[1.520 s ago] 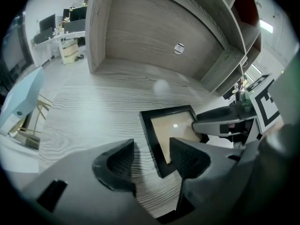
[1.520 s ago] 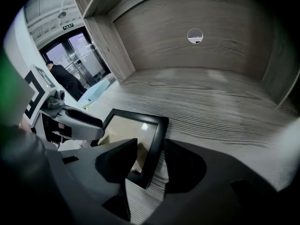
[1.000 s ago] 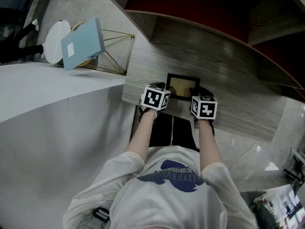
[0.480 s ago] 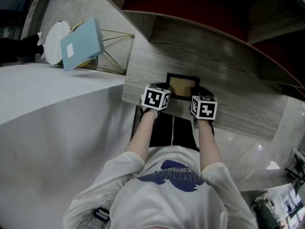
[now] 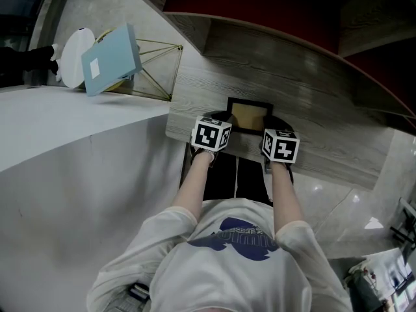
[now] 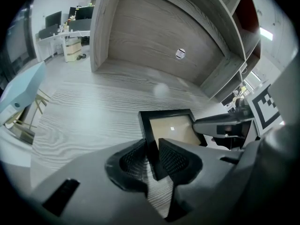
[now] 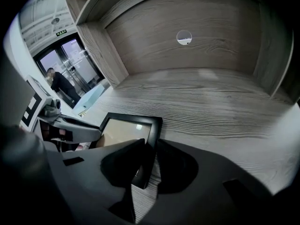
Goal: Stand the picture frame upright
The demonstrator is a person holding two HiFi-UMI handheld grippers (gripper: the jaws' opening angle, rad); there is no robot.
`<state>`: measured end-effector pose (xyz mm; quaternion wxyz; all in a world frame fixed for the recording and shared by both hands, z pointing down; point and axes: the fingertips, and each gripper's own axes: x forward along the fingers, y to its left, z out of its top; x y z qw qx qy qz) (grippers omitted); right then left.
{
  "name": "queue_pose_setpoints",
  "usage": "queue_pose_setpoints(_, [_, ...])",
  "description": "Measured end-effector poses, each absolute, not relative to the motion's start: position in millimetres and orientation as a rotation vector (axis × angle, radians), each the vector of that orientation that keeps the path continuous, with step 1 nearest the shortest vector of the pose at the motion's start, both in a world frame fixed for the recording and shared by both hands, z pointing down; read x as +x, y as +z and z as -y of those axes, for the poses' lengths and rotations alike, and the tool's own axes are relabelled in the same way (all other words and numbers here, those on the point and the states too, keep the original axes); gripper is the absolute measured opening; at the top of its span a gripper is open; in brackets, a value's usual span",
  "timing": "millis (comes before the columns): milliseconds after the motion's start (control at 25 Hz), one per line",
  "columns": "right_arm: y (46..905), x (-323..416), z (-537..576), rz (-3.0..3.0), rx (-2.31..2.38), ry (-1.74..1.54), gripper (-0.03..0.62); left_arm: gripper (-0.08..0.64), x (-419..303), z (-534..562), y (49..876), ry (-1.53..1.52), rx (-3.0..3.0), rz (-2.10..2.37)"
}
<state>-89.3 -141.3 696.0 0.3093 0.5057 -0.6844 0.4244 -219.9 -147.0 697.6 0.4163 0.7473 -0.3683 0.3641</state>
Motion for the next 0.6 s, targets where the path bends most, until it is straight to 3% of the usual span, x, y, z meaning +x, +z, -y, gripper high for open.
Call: queue_pose_setpoints(600, [657,-78,162,1.946,1.453,0.998,0.071,0.087,-210,170,663,0.862,2.011,0.973])
